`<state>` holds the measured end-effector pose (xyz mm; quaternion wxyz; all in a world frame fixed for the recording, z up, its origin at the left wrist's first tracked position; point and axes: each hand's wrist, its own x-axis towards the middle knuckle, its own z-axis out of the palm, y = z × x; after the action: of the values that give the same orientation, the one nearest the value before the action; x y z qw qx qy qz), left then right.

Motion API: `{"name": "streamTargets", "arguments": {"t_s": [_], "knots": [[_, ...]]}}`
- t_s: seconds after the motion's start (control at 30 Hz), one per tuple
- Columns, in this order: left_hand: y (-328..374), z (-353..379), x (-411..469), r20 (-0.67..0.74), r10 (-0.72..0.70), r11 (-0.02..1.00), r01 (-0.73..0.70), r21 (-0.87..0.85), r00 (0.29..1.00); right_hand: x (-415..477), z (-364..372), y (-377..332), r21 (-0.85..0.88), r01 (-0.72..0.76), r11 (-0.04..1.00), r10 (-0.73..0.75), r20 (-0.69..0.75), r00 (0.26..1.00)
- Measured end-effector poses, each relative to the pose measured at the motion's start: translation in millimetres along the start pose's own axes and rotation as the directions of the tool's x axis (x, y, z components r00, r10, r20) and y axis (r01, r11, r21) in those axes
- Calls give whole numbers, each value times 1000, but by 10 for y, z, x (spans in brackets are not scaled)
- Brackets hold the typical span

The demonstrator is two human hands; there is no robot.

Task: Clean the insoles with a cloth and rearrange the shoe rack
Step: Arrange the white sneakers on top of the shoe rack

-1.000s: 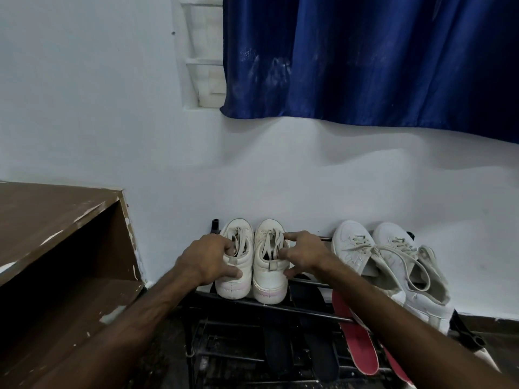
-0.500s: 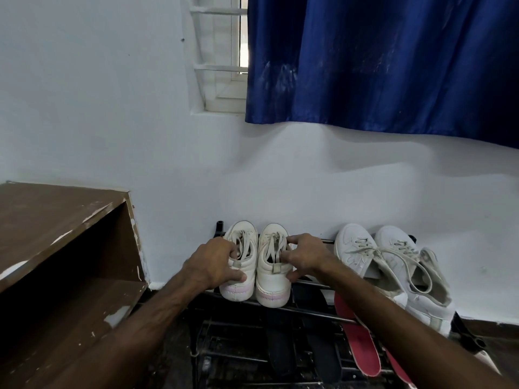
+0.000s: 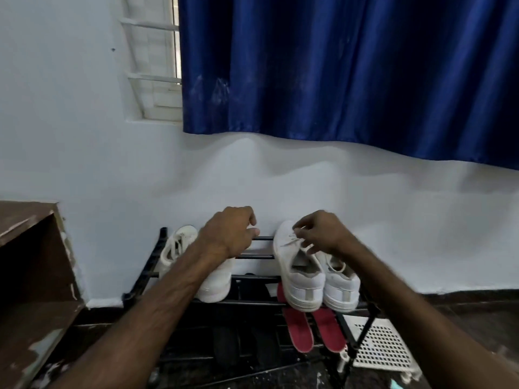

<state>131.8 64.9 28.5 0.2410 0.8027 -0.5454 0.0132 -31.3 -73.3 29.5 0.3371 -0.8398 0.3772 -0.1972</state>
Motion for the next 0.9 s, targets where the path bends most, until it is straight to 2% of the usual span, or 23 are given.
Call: {"name": "streamTargets", "arguments": {"t_s": [0.07,0.13,0.2,0.3,0.43,0.5,0.57,0.63,0.73,0.77,0.8,0.9], "knots": [[287,185,35,-11,33,998,-33,-58,999,-77,-283,284,47,-11,999,19,-180,983],[475,375,81,-14,69,995,-70,-65,998,-56,-376,595,-108,-24,994,-5,-259,966],[540,536,161,-19,80,995,-81,-65,997,32,-377,789,-273,-32,961,-31,-222,975],[528,736,327,-13,47,992,-48,-117,999,223,-432,815,-275,-8,961,-44,-182,982],[466,1020,564,80,23,975,-5,-221,996,362,-216,796,-466,94,880,-61,84,995],[437,1138,657,149,53,976,-19,-218,987,370,-112,819,-538,130,833,-86,106,991],[426,1250,771,201,99,978,-58,-200,975,409,-122,827,-501,103,859,-115,7,993],[445,1273,843,177,106,972,-65,-227,978,469,-221,806,-338,133,932,-156,-40,987],[412,1211,871,98,91,913,-44,-405,991,424,-365,681,-73,217,973,-199,194,961],[384,1187,849,87,70,873,-19,-488,994,404,-386,655,-15,223,975,-214,232,949],[355,1169,821,89,41,819,17,-573,995,411,-398,658,12,228,974,-226,204,953],[259,1130,721,151,-54,653,149,-742,987,503,-383,798,-47,203,978,-205,-42,978]]}}
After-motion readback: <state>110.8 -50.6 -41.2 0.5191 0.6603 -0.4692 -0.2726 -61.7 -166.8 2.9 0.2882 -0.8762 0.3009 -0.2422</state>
